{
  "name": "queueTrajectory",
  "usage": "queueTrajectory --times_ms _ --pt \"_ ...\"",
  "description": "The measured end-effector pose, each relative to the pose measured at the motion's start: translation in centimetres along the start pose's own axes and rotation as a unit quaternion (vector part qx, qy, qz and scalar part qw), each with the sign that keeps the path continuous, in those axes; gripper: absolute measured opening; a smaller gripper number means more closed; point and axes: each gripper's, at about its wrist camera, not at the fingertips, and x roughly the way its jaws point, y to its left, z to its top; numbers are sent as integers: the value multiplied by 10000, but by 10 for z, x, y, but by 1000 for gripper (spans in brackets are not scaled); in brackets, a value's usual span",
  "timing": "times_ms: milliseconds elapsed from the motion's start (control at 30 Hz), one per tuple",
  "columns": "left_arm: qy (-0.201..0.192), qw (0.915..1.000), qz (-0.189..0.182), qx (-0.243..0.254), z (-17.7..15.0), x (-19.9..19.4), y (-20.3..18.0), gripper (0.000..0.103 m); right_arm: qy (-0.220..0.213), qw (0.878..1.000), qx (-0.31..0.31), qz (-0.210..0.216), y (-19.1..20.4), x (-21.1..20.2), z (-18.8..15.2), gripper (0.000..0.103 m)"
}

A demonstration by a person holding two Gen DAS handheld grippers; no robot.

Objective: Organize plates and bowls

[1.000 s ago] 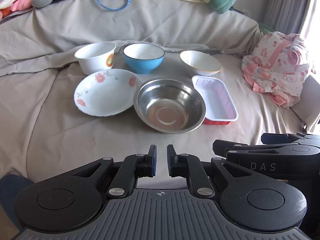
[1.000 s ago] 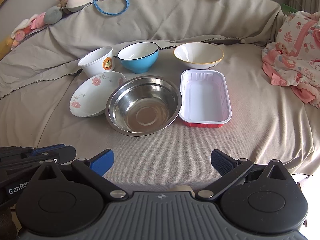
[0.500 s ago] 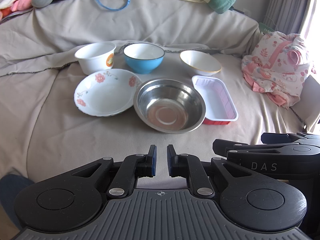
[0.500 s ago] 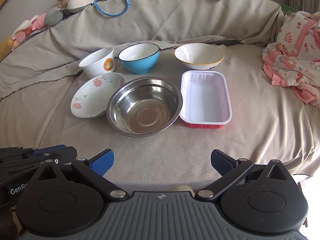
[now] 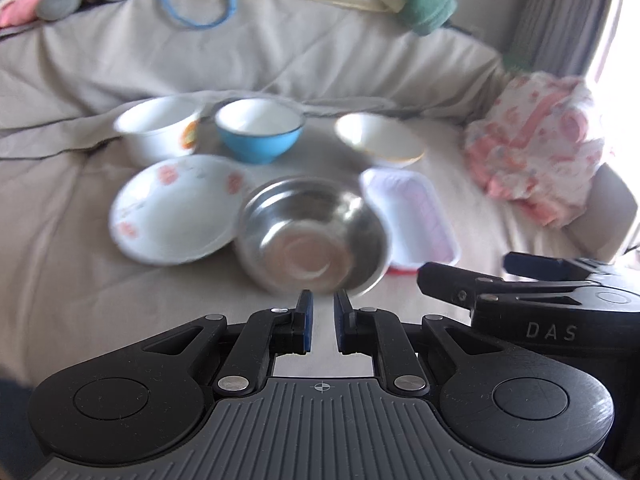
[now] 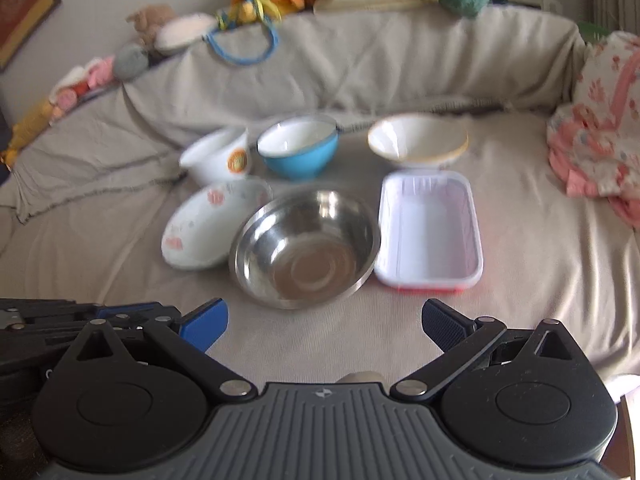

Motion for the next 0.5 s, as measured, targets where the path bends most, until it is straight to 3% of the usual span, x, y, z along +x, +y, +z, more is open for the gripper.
queueTrajectory --times_ms 133,233,300,400,500 --pt "133 9970 -737 -169 42 46 1 13 -296 9978 592 -81 -50 17 33 103" --pt "194 9984 -528 -55 75 87 -10 14 -147 9960 772 -420 -87 42 51 103" --pt "234 9966 -785 128 95 114 -14 14 64 9939 717 -829 -104 64 56 103" --pt "780 9923 -957 -46 122 164 -15 14 603 9922 819 -723 -131 100 50 101" --pt "1269 9885 -821 40 138 212 -19 14 836 9892 1090 -508 -151 126 40 87"
